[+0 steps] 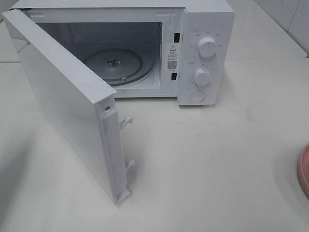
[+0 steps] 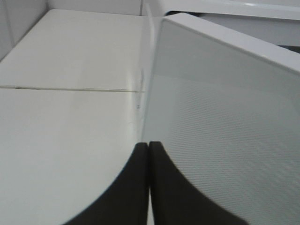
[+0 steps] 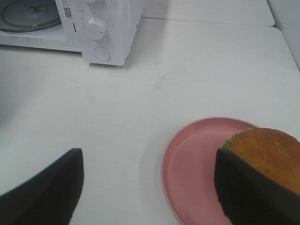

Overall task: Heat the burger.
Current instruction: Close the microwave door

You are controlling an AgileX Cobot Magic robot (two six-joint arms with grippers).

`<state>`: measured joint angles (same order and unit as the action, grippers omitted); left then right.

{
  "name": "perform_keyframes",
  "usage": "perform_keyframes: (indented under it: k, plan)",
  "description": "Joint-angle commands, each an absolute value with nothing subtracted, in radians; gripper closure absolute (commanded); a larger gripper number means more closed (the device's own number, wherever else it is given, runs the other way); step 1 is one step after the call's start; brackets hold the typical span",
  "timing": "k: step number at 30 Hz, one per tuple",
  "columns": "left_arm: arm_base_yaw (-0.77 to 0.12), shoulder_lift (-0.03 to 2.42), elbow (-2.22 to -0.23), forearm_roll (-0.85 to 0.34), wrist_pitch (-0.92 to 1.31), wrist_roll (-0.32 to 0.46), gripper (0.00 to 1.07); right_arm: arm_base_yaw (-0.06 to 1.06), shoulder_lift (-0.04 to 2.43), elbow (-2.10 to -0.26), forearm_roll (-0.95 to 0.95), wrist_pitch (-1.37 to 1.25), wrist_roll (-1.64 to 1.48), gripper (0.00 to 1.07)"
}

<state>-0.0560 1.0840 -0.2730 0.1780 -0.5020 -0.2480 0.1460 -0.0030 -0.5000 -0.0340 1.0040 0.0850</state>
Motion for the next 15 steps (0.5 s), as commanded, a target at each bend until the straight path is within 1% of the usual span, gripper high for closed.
perform_keyframes:
  k: [1, 3, 4, 5, 6, 9, 10, 11, 12, 13, 14, 15]
  plan:
    - [-0.079, 1.111, -0.270, 0.233, -0.570, -0.286, 1.07, 0.140, -0.033, -0.498, -0.032, 0.997, 0.077, 0.32]
    - [-0.149, 1.194, -0.272, 0.223, -0.647, -0.287, 1.07, 0.140, -0.033, -0.498, -0.032, 0.997, 0.077, 0.32]
    - [-0.149, 1.194, -0.272, 0.223, -0.647, -0.287, 1.07, 0.140, -0.033, -0.498, -0.032, 0.997, 0.077, 0.32]
    - [-0.172, 1.217, -0.273, 0.205, -0.672, -0.287, 1.07, 0.140, -0.033, -0.498, -0.032, 0.997, 0.077, 0.32]
    - [-0.221, 1.259, -0.273, 0.178, -0.716, -0.286, 1.07, 0.140, -0.033, -0.498, -0.032, 0.997, 0.077, 0.32]
    - [-0.246, 1.282, -0.276, 0.162, -0.732, -0.280, 1.07, 0.140, -0.033, -0.498, -0.032, 0.997, 0.077, 0.32]
    - [-0.295, 1.321, -0.279, 0.122, -0.770, -0.265, 1.07, 0.140, -0.033, -0.498, -0.032, 0.997, 0.077, 0.32]
    - [-0.345, 1.356, -0.290, 0.079, -0.785, -0.234, 1.07, 0.140, -0.033, -0.498, -0.032, 0.997, 0.077, 0.32]
    - [-0.345, 1.356, -0.290, 0.079, -0.785, -0.234, 1.07, 0.140, -0.033, -0.498, -0.032, 0.997, 0.077, 0.32]
    - [-0.368, 1.373, -0.297, 0.055, -0.785, -0.215, 1.07, 0.140, -0.033, -0.498, -0.032, 0.997, 0.077, 0.32]
    - [-0.426, 1.399, -0.313, -0.007, -0.796, -0.163, 1.07, 0.140, -0.033, -0.498, -0.032, 0.997, 0.077, 0.32]
    - [-0.426, 1.399, -0.313, -0.007, -0.796, -0.163, 1.07, 0.140, -0.033, -0.498, -0.032, 0.997, 0.077, 0.32]
